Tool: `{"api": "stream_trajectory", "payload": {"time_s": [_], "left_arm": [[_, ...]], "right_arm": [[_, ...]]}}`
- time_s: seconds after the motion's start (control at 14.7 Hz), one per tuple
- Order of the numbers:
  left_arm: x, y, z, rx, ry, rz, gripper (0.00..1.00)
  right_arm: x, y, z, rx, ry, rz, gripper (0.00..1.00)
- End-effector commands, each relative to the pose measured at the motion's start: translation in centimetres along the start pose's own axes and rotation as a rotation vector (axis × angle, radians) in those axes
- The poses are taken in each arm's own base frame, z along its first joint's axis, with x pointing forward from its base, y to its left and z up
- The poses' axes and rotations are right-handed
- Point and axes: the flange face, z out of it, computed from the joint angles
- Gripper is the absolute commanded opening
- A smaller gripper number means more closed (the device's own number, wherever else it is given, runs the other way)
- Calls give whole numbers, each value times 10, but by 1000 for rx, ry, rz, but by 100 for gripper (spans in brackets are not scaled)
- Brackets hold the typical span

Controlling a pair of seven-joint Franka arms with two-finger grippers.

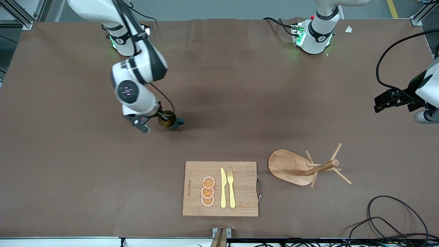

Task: Transfer cup from left to right arm and place
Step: 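Carry the mug away with the right gripper while the left gripper retracts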

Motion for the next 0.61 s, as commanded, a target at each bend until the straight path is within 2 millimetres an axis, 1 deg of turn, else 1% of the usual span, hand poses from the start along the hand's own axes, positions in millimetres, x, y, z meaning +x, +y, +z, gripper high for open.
{"api": "stream_trajectory", "payload": {"time_s": [0.0,0.14,0.27,0.41,0.54], "left_arm": [[-6,5,-6,-23,2,-1,100],[-6,3,-5,-26,0,-16,100],[-6,-1,-5,-53,-2,-4,100],[-5,1,-4,-62,-3,2,100],[-6,4,-5,-63,-2,6,100]], "right_arm": [[34,58,-22,26,-30,-235,0],[64,95,-33,40,-40,-428,0],[94,132,-39,57,-42,-638,0],[125,168,-41,34,-21,-870,0],[151,201,-46,17,13,-1053,0]]}}
